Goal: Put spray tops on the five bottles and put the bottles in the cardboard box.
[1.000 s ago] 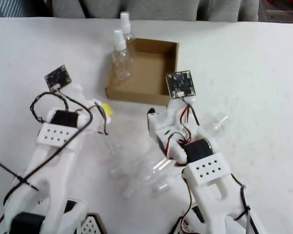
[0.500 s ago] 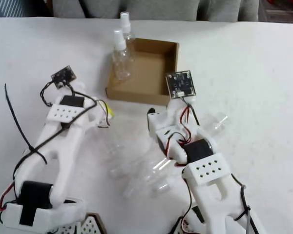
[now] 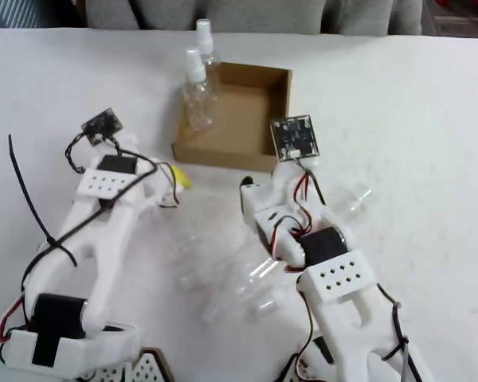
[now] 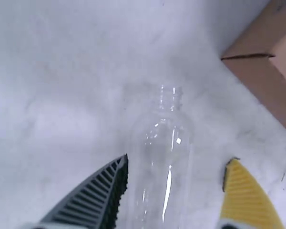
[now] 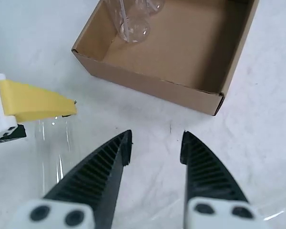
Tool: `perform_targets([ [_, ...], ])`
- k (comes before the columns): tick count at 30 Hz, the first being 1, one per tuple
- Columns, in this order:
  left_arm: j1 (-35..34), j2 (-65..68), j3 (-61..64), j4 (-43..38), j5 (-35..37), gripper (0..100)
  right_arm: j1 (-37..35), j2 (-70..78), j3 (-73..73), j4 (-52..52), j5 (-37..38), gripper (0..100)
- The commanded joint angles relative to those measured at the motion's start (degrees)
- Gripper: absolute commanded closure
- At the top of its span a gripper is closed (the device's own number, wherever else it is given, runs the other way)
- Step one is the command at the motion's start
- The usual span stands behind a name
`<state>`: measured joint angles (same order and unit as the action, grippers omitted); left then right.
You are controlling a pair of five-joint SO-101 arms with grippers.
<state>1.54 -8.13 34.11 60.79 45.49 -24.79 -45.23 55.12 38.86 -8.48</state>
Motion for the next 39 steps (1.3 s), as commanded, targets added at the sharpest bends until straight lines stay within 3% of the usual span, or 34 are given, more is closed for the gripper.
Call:
perform_targets([
  [1,-0.3,0.3,-2.4,0.5,0.7,68,0.2,-1.5,-0.3,-1.1,0.6,86.5],
  [15,-0.6,8.7,-6.5,1.0,0.5,68,0.2,-1.5,-0.3,-1.1,0.6,86.5],
  [23,-0.6,8.8,-6.2,1.0,-2.0,68,0.2,-1.5,-0.2,-1.0,0.6,86.5],
  [27,-0.6,8.8,-6.2,0.9,-7.7,68,0.2,-1.5,-0.2,-1.0,0.6,86.5],
  [39,-2.1,11.9,-6.9,-2.3,-7.6,68,0.2,-1.5,-0.2,-1.0,0.6,86.5],
])
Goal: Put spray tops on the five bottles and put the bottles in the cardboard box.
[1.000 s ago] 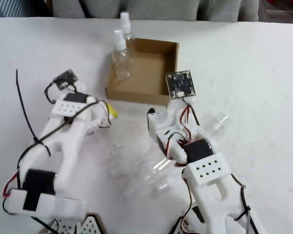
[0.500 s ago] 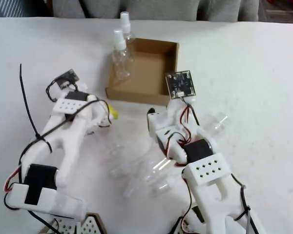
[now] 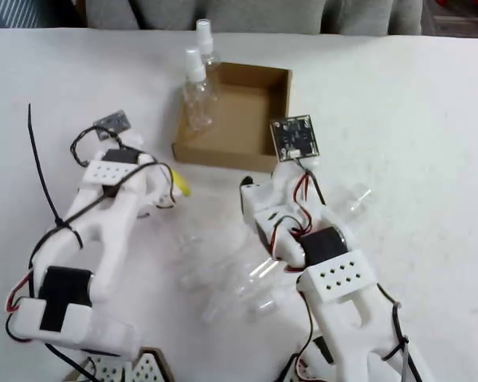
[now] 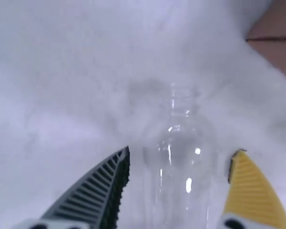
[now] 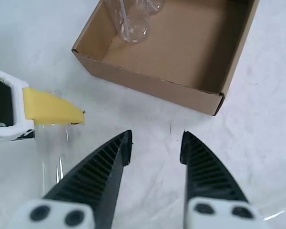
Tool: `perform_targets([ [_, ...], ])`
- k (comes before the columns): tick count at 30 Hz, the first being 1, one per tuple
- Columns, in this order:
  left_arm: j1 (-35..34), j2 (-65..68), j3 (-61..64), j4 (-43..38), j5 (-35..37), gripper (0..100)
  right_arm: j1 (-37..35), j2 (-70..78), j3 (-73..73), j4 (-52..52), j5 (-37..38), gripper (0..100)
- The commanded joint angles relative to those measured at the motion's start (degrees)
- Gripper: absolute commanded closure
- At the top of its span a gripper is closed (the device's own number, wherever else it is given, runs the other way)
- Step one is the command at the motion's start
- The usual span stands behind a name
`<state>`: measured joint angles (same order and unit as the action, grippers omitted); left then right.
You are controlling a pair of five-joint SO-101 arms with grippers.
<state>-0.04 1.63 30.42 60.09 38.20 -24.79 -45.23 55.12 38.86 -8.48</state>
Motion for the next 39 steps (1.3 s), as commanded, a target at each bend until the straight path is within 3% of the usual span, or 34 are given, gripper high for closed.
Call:
perform_targets([
  [1,-0.5,3.2,-4.0,-1.6,-0.3,68,0.2,-1.5,-0.2,-1.0,0.6,86.5],
  [6,-0.2,7.1,-6.6,-1.2,4.0,68,0.2,-1.5,-0.2,-1.0,0.6,86.5],
  [15,1.6,7.6,-6.5,-1.2,4.0,69,0.2,-1.5,-0.2,-1.0,0.6,86.5],
  [17,1.6,7.6,-6.6,-1.2,3.9,75,0.2,-1.5,-0.2,-1.0,0.6,86.5],
  [21,1.6,7.5,-6.8,-1.7,3.8,99,0.2,-1.5,-0.2,-1.0,0.6,86.5],
  [25,1.3,7.4,-7.3,-1.6,3.7,92,0.4,-1.6,-0.3,-1.0,0.7,86.5],
  [30,-2.2,7.3,-9.1,-1.3,3.8,98,0.2,-2.1,-0.3,-0.6,1.1,86.5],
  [39,-11.7,7.4,-12.5,-1.7,4.1,98,-7.2,-4.3,-0.3,6.6,16.2,86.5],
])
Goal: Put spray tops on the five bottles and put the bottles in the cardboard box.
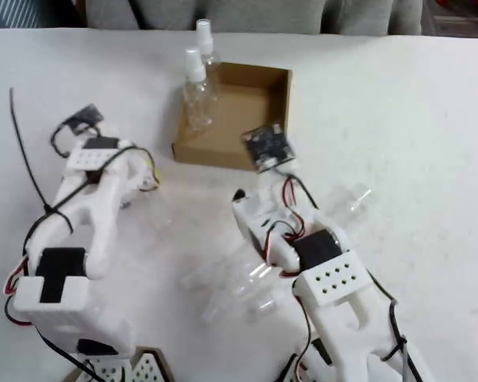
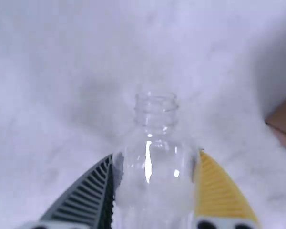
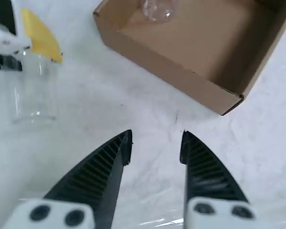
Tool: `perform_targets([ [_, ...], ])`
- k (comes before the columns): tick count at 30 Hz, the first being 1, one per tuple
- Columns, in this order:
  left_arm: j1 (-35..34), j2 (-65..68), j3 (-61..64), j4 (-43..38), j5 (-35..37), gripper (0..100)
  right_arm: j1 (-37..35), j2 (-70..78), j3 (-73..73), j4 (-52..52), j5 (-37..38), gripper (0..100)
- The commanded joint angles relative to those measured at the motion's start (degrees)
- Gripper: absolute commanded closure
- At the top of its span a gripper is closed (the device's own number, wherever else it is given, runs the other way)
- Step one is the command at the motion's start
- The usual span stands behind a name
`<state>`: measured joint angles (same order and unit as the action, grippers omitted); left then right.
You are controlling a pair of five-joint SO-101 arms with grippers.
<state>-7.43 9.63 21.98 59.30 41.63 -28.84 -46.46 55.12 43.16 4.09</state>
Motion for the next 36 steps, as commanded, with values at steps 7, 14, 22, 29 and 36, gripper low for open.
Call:
perform_targets([
  [7,-10.2,-0.2,-5.0,-3.9,0.7,98,-15.3,-11.6,1.9,13.6,16.7,86.5],
  [14,-11.3,-0.2,-5.0,-4.6,0.8,97,-28.2,-23.5,11.9,15.1,25.2,86.5],
  [22,-13.8,-0.1,-4.9,-6.9,0.8,98,-32.3,-24.9,14.2,18.0,30.1,86.5],
  [29,-13.8,-0.2,-4.7,-6.6,0.8,98,-33.8,-14.9,14.2,15.6,37.7,86.5],
  [36,-13.8,-0.5,-4.6,-6.5,0.6,98,-33.6,-3.1,13.8,10.1,43.3,86.4],
])
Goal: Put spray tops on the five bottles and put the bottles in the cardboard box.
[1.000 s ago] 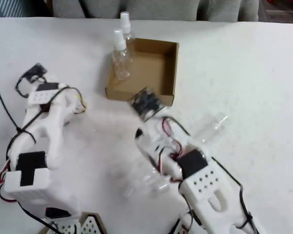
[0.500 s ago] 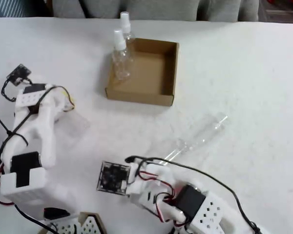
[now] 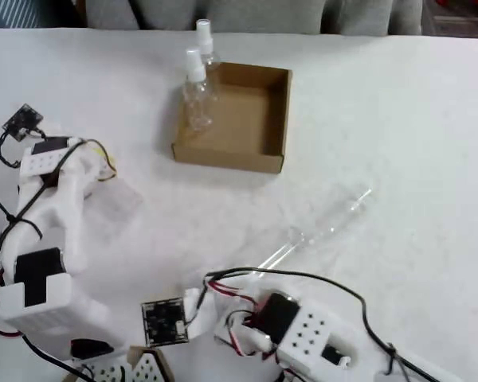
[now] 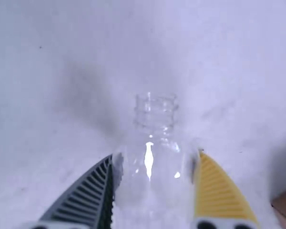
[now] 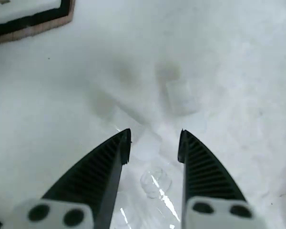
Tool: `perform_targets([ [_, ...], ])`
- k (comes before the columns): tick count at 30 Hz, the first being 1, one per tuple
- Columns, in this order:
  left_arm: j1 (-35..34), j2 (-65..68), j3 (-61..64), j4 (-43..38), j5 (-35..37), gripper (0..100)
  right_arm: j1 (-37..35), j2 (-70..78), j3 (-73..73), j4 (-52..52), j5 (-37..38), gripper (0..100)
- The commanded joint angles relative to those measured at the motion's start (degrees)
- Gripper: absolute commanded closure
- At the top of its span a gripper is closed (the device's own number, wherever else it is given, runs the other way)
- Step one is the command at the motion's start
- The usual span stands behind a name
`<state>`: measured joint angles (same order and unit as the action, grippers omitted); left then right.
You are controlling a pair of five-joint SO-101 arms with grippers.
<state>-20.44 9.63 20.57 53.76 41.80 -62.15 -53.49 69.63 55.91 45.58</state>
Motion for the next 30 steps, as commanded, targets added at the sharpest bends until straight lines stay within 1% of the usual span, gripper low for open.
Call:
perform_targets([
  [1,-0.7,-0.5,-3.2,-1.0,0.4,98,-0.3,5.6,-0.7,-3.8,1.8,86.2],
  [5,-0.4,-0.5,-3.4,0.9,0.3,98,0.0,11.6,-2.8,-6.1,3.1,86.1],
  [13,0.3,-0.5,-3.3,1.0,0.3,97,6.6,19.8,-10.5,-6.4,7.6,85.0],
  [17,0.6,-0.5,-3.3,0.7,0.2,97,6.3,20.9,-11.0,-6.4,7.6,80.3],
  [25,1.5,-0.2,-3.2,0.6,0.2,97,6.3,21.4,-12.8,-8.9,8.3,80.4],
  [30,1.5,-0.2,-3.2,0.6,0.2,97,7.3,21.5,-12.6,-9.0,11.2,80.4],
])
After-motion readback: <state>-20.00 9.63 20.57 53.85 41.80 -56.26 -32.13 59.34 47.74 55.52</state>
